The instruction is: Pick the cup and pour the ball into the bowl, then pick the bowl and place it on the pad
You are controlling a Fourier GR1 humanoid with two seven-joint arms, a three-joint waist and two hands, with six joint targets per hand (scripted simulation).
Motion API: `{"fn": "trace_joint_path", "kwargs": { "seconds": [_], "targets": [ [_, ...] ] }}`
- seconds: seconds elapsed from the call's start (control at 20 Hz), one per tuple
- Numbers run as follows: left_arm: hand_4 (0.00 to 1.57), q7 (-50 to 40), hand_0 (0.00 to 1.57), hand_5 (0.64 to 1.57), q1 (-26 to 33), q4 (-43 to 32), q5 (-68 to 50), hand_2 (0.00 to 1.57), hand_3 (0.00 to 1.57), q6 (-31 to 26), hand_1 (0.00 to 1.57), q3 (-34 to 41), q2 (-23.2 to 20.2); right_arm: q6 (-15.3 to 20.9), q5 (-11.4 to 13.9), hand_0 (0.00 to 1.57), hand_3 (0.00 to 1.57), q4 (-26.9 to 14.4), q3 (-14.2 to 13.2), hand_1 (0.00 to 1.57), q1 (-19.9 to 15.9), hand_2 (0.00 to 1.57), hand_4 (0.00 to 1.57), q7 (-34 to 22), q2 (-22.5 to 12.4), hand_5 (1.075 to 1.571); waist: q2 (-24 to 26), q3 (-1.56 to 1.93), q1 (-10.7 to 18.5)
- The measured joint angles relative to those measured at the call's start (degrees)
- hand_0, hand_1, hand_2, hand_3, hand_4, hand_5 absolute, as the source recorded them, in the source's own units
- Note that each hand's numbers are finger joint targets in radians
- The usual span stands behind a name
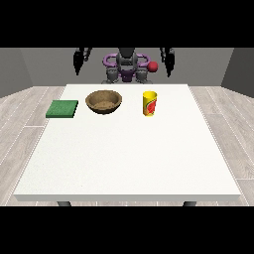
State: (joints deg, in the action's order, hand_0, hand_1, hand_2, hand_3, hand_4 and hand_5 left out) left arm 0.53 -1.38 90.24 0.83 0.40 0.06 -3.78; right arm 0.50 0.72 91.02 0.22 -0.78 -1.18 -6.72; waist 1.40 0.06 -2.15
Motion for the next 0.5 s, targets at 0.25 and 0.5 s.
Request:
{"fn": "trace_joint_path", "kwargs": {
  "seconds": [0.25,0.5],
  "targets": [
    [0.0,-3.1,0.0,1.47,-0.7,3.3,-0.2,0.0,0.0,0.0,0.0,0.2,-1.1,-0.5,-0.5,0.0,0.0,3.4,-0.4,0.0,-0.9,0.0,0.12,-2.9,-1.5,1.563,8.9,-0.04,0.0],
    [0.0,2.4,0.0,1.473,3.5,4.5,-0.9,0.0,0.0,4.8,0.0,-4.1,1.8,-5.8,-7.7,0.0,0.0,-1.3,-5.7,0.0,4.5,0.0,0.0,6.1,-2.2,1.563,7.5,0.03,1.2]
  ]
}}
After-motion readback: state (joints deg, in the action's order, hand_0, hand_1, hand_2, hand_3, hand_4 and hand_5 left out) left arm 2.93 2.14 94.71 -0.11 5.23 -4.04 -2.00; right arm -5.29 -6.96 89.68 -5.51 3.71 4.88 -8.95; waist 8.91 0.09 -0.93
